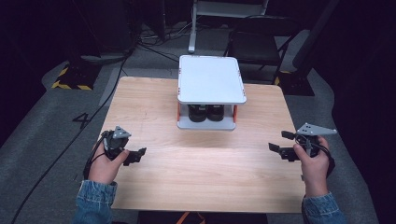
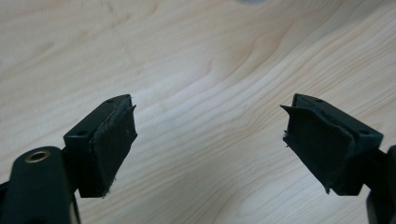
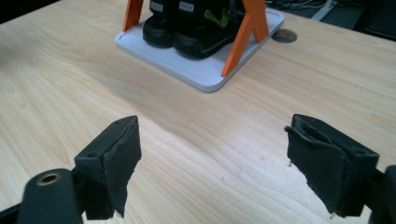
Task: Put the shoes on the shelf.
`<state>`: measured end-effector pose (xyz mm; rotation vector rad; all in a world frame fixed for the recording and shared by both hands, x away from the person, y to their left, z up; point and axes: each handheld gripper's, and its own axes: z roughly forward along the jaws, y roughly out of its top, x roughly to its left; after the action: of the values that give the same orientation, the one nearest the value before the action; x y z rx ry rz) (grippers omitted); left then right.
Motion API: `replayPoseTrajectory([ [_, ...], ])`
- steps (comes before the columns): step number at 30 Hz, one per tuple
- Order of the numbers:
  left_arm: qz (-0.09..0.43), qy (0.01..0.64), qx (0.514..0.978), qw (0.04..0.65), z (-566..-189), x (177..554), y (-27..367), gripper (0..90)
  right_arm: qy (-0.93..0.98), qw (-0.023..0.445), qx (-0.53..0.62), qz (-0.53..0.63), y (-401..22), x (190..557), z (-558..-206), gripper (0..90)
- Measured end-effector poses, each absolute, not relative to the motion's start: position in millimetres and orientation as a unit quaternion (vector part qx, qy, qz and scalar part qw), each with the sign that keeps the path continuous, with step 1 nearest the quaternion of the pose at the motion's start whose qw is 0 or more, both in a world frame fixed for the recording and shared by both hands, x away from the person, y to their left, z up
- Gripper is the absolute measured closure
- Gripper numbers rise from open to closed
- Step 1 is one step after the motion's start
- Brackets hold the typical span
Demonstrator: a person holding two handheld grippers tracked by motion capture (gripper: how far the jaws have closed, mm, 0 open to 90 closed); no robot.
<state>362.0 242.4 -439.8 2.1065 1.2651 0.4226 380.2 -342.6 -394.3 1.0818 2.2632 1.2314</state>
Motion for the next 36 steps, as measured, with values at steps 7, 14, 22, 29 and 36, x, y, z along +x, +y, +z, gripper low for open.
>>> replayPoseTrajectory([
  [7,0.155,0.502,0.800,0.289,-462,371,248,16.4,0.814,0.169,0.399,0.386,-345,387,-426,17.9],
  [14,0.150,0.524,0.788,0.287,-482,375,253,16.5,0.822,0.176,0.379,0.387,-346,392,-458,17.8],
  [22,0.204,0.518,0.776,0.297,-498,378,251,16.7,0.813,0.169,0.412,0.375,-346,404,-492,19.0],
  [29,0.211,0.529,0.761,0.311,-504,381,253,15.9,0.802,0.185,0.434,0.366,-348,409,-504,17.1],
  [36,0.204,0.534,0.760,0.310,-505,384,253,13.2,0.799,0.196,0.463,0.330,-342,420,-506,0.0],
])
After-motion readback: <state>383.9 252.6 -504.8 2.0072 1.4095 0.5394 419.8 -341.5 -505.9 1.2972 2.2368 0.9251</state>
